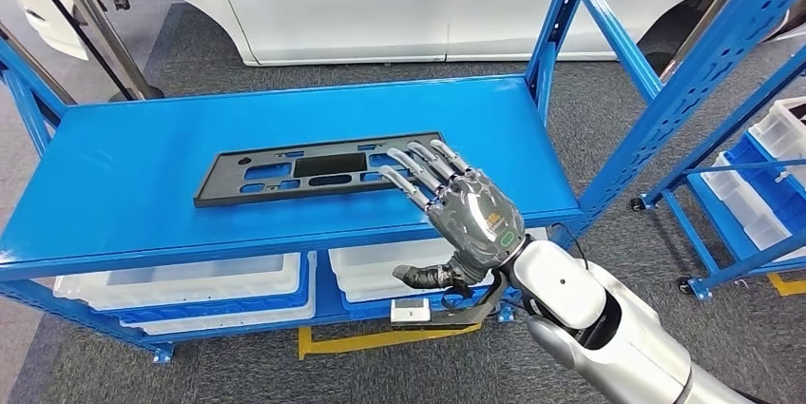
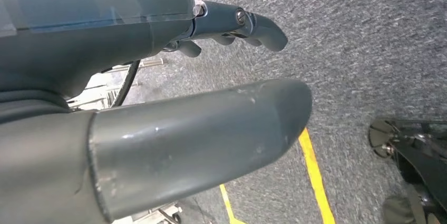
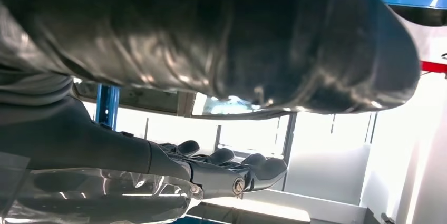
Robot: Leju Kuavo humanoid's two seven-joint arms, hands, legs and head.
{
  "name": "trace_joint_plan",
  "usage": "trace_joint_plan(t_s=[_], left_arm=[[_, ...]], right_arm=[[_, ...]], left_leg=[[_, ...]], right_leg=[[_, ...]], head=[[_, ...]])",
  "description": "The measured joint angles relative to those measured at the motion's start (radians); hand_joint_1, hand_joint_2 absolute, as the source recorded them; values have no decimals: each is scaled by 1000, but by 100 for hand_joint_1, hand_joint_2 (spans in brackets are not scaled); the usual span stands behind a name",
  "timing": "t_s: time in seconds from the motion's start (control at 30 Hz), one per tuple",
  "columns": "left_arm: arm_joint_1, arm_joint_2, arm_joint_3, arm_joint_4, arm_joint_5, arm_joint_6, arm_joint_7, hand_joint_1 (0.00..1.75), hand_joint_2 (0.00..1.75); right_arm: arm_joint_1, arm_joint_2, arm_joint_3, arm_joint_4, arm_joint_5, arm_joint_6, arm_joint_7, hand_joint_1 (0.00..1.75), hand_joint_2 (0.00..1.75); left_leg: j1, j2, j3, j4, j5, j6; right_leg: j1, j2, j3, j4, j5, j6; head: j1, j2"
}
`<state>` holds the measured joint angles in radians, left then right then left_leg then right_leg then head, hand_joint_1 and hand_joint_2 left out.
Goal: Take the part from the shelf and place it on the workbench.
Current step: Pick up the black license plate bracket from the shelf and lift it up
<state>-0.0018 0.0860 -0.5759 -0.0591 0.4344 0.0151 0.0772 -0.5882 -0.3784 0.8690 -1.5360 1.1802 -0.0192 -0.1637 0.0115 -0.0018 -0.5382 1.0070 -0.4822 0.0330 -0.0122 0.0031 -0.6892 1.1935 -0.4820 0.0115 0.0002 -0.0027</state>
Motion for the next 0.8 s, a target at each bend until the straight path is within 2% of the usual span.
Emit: trace_joint_plan(t_s=[0.03, 0.07, 0.13, 0.23, 0.27, 0.3, 0.37, 0.4, 0.43, 0.47, 0.53, 0.57, 0.63, 0.73, 0.8], left_arm=[[0, -1, -1, 0, 3, 0, -3, 0, 0], [-1, -1, -2, 0, 7, 1, -6, 0, 0], [-2, -3, -6, 1, 14, 4, -11, 0, 0], [-3, -3, -17, 2, 22, 9, -13, 0, 0], [-3, -4, -21, 3, 26, 11, -13, 0, 0], [-4, -4, -24, 3, 29, 12, -14, 0, 0], [-4, -4, -27, 4, 34, 14, -14, 0, 0], [-3, -4, -29, 4, 37, 14, -14, 0, 0], [-3, -4, -32, 4, 40, 15, -14, 0, 0], [-3, -4, -36, 5, 42, 15, -14, 0, 0], [-3, -4, -44, 7, 47, 15, -14, 0, 0], [-4, -5, -46, 8, 50, 15, -14, 0, 0], [-7, -5, -50, 10, 54, 14, -14, 0, 0], [-9, -5, -56, 12, 60, 13, -16, 0, 0], [-10, -5, -63, 13, 64, 12, -18, 0, 0]], right_arm=[[-3, 0, 0, 0, -2, 2, 0, 0, 0], [-6, -1, 0, -2, -5, 5, -1, 0, 0], [-12, -1, 0, -5, -11, 10, -3, 0, 0], [-17, -3, 0, -12, -19, 17, -5, 0, 0], [-20, -4, 1, -14, -20, 18, -6, 0, 0], [-22, -4, 1, -17, -22, 18, -6, 0, 0], [-24, -4, 4, -19, -27, 20, -7, 0, 0], [-24, -4, 6, -20, -29, 22, -7, 0, 0], [-24, -5, 8, -20, -31, 24, -8, 0, 0], [-25, -5, 9, -20, -32, 25, -8, 0, 0], [-27, -5, 10, -21, -35, 30, -8, 0, 0], [-29, -5, 11, -22, -37, 32, -8, 0, 0], [-34, -8, 11, -24, -40, 36, -8, 0, 0], [-37, -12, 11, -25, -48, 38, -8, 0, 0], [-40, -17, 12, -26, -52, 39, -8, 0, 0]], left_leg=[[-2, -1, 5, 3, -7, -4], [-4, -2, 7, 5, -12, -9], [-6, -3, 6, 6, -17, -19], [-5, -2, 5, 15, -32, -33], [-5, -2, -8, 44, -50, -38], [-3, -2, -33, 94, -76, -43], [0, -1, -107, 227, -127, -51], [2, -1, -137, 272, -134, -55], [3, -1, -149, 282, -121, -57], [5, 1, -140, 250, -87, -58], [7, 17, -88, 123, -9, -58], [5, 27, -63, 65, 13, -55], [0, 34, -46, 20, 17, -43], [1, 17, -44, 14, 21, -22], [3, 9, -41, 9, 24, -10]], right_leg=[[3, 0, 25, -61, 33, -4], [5, -1, 45, -108, 49, -9], [10, -1, 57, -138, 45, -16], [3, -2, 69, -156, 42, -27], [0, -4, 75, -163, 42, -32], [-1, -7, 80, -167, 42, -35], [-1, -12, 83, -168, 38, -41], [-1, -15, 84, -168, 36, -41], [-1, -17, 85, -167, 34, -41], [-2, -19, 89, -167, 32, -39], [-1, -23, 96, -162, 24, -32], [1, -24, 97, -159, 20, -26], [6, -31, 96, -155, 16, -16], [4, -40, 97, -150, 7, -2], [0, -27, 73, -92, -33, 6]], head=[[0, 0], [0, 0], [0, 0], [0, 0], [0, 0], [0, 0], [0, 0], [0, 0], [0, 0], [-1, 0], [-1, 0], [0, 0], [0, 0], [0, 0], [0, 0]])
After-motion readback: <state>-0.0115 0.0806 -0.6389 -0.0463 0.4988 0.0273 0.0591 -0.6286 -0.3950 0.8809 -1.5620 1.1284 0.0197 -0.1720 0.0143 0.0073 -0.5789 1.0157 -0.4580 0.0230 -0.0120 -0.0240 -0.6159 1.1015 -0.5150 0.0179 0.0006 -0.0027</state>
